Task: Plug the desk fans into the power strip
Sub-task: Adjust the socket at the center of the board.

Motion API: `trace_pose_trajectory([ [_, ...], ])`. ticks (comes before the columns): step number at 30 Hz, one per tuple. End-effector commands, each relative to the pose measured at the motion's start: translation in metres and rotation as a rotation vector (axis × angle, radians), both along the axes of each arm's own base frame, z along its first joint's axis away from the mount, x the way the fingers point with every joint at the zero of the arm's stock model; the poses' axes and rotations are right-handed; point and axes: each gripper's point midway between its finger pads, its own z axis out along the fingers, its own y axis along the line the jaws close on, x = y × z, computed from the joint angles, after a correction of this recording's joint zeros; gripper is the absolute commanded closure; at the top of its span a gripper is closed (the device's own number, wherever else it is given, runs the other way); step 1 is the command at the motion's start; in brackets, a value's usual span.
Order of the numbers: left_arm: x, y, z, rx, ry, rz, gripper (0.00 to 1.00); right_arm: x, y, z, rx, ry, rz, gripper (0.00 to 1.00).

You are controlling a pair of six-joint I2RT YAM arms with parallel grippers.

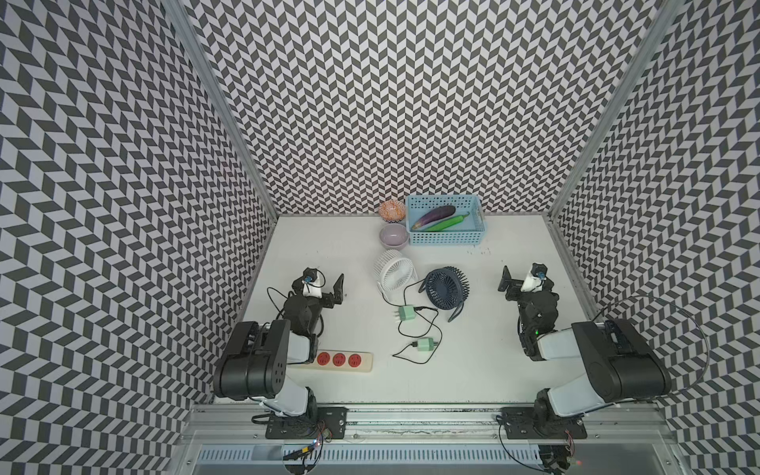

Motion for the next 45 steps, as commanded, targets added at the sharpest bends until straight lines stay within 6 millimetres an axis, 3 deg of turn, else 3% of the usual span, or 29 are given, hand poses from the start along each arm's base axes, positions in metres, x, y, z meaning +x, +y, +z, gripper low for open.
trace_pose_trajectory([
  [1, 0.004, 0.000, 0.010, -0.006, -0.033, 0.002, 0.00, 0.001, -0.004, 0.011, 0.010, -0.047, -0.020, 0.00],
  [40, 0.004, 0.001, 0.012, -0.009, -0.042, 0.009, 0.00, 0.000, -0.004, 0.012, 0.010, -0.058, -0.017, 0.00],
  [45, 0.037, 0.011, 0.012, -0.021, 0.113, 0.063, 0.00, -0.013, -0.004, 0.015, -0.002, -0.099, -0.011, 0.00],
])
